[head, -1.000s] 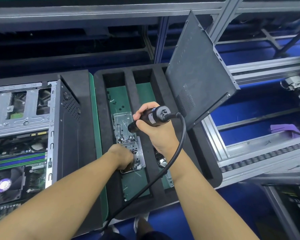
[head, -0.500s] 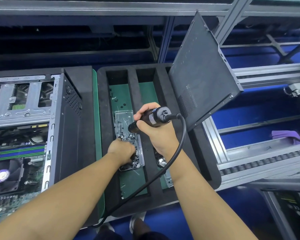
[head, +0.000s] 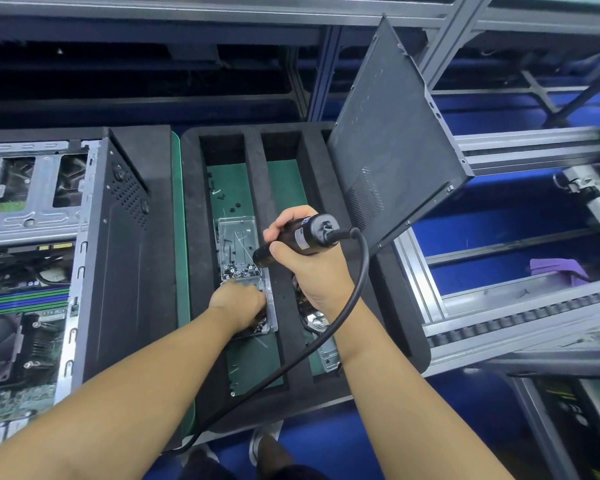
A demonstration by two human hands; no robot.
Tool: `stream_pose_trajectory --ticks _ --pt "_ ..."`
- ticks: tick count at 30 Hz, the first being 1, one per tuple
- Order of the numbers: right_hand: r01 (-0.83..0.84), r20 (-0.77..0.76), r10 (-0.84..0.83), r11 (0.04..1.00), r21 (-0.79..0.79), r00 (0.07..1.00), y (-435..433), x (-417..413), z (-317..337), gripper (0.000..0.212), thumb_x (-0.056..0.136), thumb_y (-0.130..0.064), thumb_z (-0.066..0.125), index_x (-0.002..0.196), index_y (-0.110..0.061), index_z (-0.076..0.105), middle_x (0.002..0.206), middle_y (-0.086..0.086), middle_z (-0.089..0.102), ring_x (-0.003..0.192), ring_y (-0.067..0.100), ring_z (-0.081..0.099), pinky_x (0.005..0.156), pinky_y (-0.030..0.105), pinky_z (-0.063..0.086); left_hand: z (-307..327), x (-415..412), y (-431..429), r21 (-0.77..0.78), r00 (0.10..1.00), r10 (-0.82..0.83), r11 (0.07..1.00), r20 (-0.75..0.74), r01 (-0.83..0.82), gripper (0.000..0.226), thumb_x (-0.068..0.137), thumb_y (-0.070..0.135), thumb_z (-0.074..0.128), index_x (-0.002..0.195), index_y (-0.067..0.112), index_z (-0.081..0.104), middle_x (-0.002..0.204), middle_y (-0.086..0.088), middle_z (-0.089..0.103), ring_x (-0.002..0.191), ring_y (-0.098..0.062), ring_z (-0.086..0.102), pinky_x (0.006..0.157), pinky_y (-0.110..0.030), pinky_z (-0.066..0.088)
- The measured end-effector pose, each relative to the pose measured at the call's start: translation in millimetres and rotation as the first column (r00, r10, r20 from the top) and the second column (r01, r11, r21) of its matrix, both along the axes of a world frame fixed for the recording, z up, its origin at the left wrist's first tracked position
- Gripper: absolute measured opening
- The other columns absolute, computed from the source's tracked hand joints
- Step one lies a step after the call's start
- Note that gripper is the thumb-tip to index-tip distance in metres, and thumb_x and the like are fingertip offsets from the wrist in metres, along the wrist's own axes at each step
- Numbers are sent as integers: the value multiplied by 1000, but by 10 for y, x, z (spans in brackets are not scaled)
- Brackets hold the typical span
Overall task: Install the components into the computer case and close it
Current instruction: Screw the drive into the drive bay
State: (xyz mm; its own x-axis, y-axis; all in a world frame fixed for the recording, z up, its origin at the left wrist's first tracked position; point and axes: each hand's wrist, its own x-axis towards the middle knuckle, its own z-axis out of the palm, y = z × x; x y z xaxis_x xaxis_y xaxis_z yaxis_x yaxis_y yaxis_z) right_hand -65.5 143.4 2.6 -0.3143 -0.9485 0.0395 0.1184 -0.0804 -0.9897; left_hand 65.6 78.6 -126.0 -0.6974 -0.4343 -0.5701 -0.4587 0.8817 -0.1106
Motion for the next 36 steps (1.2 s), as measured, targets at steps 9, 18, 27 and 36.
stream_pose_trajectory --ticks 9,18,27,36 --pt "-12 -23 9 994 -104 1000 -125 2 296 37 82 14 60 103 -17 58 92 3 70 88 20 66 84 33 55 580 92 -542 895 425 899 100 106 -435 9 97 8 59 89 6 62 82 -9 69 77 -22 65 63 -26 53" --pt "62 45 -48 919 -388 998 -493 160 1163 42 80 15 60 99 -23 57 97 6 66 92 24 59 92 46 48 1356 415 -885 854 -30 906 -385 422 351 20 89 -4 57 108 1 60 88 -9 69 79 -14 70 71 -24 59" --pt "22 77 12 905 -425 997 -644 728 1675 38 79 14 62 97 -19 57 89 11 61 89 34 52 87 49 46 1864 916 -910 857 -83 938 -269 337 439 25 95 -5 50 118 2 56 86 -9 70 77 -14 69 72 -27 60" --pt "57 98 -18 912 -406 995 -731 1352 1828 32 74 -4 69 92 -29 63 89 10 61 86 32 52 88 53 46 1990 1508 -957 826 -67 936 -270 346 495 36 100 -2 44 135 -1 47 81 -8 67 72 -14 67 69 -25 60"
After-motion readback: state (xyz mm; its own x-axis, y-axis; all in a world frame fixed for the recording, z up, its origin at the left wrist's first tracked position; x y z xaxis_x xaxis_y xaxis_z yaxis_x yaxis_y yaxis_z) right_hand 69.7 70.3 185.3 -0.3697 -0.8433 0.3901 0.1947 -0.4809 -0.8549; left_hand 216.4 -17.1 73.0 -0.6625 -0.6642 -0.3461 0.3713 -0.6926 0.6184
